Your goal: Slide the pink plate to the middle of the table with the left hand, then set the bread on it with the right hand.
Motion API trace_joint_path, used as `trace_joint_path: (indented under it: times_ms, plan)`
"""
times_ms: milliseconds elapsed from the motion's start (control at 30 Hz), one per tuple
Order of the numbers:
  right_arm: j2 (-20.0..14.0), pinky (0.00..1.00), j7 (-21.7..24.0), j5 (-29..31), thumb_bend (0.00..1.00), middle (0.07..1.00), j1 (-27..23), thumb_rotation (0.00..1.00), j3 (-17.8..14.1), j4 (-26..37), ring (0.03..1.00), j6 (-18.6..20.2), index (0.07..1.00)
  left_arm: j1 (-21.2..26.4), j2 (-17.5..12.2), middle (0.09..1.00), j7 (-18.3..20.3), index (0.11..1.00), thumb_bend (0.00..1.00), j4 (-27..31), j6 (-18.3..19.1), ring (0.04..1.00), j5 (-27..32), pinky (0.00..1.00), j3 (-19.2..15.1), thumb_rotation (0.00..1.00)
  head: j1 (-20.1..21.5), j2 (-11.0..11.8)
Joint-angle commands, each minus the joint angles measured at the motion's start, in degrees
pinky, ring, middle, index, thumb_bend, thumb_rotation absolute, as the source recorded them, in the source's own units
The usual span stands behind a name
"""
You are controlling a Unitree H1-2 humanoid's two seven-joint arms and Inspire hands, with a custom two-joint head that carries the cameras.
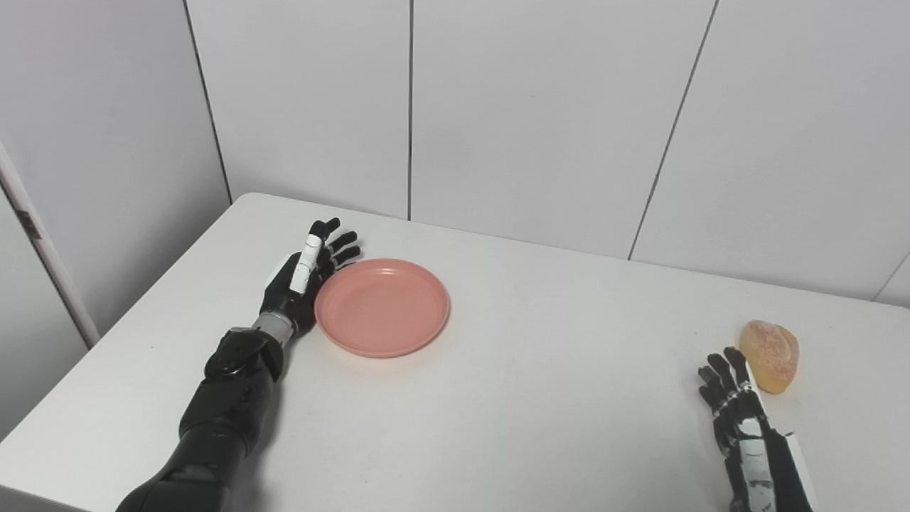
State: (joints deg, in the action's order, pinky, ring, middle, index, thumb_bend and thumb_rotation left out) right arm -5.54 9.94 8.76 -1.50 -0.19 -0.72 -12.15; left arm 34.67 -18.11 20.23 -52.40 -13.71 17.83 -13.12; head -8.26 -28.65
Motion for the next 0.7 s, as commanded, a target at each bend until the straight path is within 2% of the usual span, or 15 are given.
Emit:
trace_joint_path:
  times_ms: [0, 367, 667]
  plan:
    - [1.6, 0.98, -0.21, 0.42, 0.81, 0.961, 2.63, 0.94, 0.73, -1.51, 0.957, 0.88, 0.984, 1.82, -0.05, 0.92, -0.06, 0.973, 0.97, 2.42, 0.46, 0.901, -0.6, 0.86, 0.75, 0.9, 0.13, -0.14]
    - [1.83, 0.98, -0.48, 0.13, 0.8, 0.957, 2.81, 0.94, 0.99, -0.72, 0.954, 1.3, 0.984, 0.9, 2.4, 0.93, 0.15, 0.976, 0.97, 3.98, 1.6, 0.906, -0.96, 0.87, 2.65, 0.89, 0.51, -0.59]
    - [1.9, 0.98, -0.65, -0.52, 0.8, 0.956, 2.72, 0.95, 1.4, -0.33, 0.954, 1.63, 0.987, 0.65, 5.1, 0.92, 0.29, 0.964, 0.97, 2.86, 0.69, 0.91, -1.47, 0.88, 3.67, 0.88, 1.36, -1.07]
